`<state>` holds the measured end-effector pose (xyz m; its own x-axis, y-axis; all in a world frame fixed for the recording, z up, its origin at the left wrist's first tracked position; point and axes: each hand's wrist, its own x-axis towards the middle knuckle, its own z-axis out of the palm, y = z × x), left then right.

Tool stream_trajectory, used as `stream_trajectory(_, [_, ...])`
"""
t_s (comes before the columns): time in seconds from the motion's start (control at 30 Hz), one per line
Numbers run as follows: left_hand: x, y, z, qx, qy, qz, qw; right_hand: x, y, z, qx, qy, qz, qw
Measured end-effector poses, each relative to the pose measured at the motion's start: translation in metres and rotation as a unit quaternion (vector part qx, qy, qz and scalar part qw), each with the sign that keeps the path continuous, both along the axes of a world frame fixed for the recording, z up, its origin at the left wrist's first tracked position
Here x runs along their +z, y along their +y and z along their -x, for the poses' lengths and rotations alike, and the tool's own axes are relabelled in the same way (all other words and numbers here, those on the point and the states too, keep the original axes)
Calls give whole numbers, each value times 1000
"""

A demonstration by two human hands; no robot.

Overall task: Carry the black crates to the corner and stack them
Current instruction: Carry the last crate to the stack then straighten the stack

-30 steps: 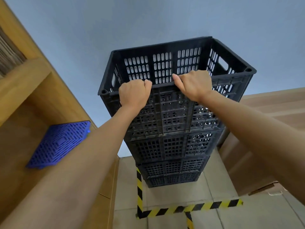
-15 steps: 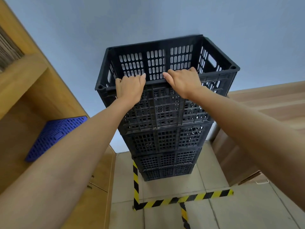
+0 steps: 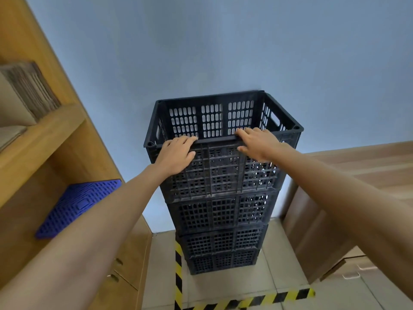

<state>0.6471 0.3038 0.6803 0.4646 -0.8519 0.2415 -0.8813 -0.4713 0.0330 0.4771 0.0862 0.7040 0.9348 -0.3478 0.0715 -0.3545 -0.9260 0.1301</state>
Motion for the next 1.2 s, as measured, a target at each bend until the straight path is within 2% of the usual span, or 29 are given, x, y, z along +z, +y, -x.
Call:
stream_trajectory(0.2, [15, -5, 3, 20, 15, 20, 999, 10, -26, 18, -25, -4, 1, 1000])
stream_trajectory(0.33, [26, -13, 2, 11, 31, 46, 998, 21, -53, 26, -11, -40, -18, 999])
stream_trajectory(0.4, [30, -21, -2, 5, 57, 34, 998, 22, -67, 26, -3, -52, -46, 998])
stream_trajectory(0.5, [25, -37, -2, 21, 128, 20, 991, 10, -81, 24, 24, -21, -82, 996])
stream_trajectory(0.57, [12, -47, 3, 59, 153, 62, 985, -2, -85, 26, 56, -32, -80, 995])
stream_trajectory(0.67, [1, -54, 9, 122, 108, 110, 980, -11, -90, 27, 90, -79, -54, 991])
stream_trajectory(0.8, [0, -53, 13, 121, 92, 98, 984, -11, -92, 24, 123, -70, -20, 990])
stream_trajectory(0.93, [-9, -54, 20, 127, 25, 95, 987, -23, -87, 27, 152, -120, 11, 981])
stream_trajectory(1.2, [-1, -64, 17, 128, 45, 115, 984, -21, -92, 8, 127, -139, 0, 982])
